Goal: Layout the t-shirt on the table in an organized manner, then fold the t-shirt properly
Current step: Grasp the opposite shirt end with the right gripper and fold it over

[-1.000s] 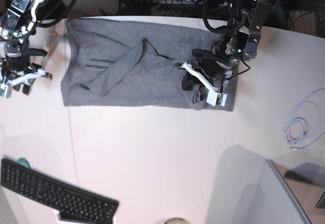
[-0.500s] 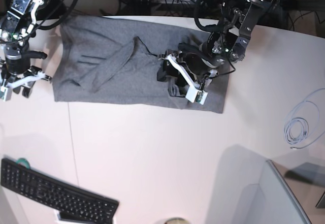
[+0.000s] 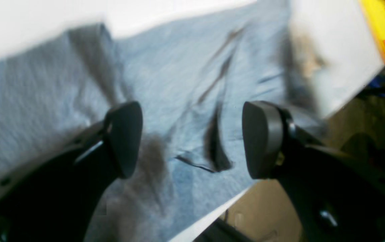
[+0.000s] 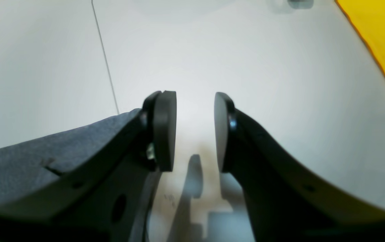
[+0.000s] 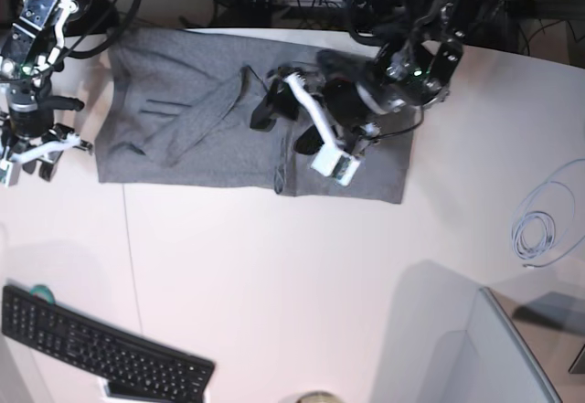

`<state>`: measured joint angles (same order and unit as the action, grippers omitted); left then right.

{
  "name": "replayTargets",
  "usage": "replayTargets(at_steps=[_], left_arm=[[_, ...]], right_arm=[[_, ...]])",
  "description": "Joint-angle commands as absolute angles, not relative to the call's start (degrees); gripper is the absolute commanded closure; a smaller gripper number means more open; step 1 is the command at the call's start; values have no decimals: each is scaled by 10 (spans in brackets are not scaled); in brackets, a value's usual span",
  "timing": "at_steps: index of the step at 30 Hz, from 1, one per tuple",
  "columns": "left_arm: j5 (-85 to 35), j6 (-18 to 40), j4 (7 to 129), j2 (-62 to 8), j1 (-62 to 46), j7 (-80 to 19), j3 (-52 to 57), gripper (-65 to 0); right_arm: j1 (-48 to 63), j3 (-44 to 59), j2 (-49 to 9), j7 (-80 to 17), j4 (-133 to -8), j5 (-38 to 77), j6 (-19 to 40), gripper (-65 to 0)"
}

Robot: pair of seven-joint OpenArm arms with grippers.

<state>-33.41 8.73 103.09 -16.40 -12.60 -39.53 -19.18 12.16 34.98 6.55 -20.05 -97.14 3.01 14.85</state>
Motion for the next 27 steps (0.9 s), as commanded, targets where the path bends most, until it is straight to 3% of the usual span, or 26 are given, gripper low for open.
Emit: replayTargets(at_steps=[1,2,4,7,8,14,17,27], left_arm=[[-333,81,1047,-180,-143,-391,-169,-438],[-332,81,1053,-185,-159,-391,-150,-418],[-331,81,1055,-193,-190,-390,-87,-309],[-331,82,1046,-195,-227,-390,23,-43],[-330,82,1039,-195,-237,-390,66,0],[-330,83,970,-192,-240,-390,276,0],[-329,89,955,-195,-234,-389,339,0],[-313,377,799,-196,-209,-389,576,0]], right_arm=[[122,335,63,-186,-985,36,161,-182],[127,324,62,-186,-986,36,170,-182],[145,290,64,-186,-999,36,205,-182],[186,213,68,-186,-1034,36,249,-180],[196,185,69,-188,-1040,36,255,-182],[191,71,69,-335,-1038,37,327,-183],[200,40,69,-360,-1041,74,331,-183],[211,-57,65,-440,-1006,143,331,-183]])
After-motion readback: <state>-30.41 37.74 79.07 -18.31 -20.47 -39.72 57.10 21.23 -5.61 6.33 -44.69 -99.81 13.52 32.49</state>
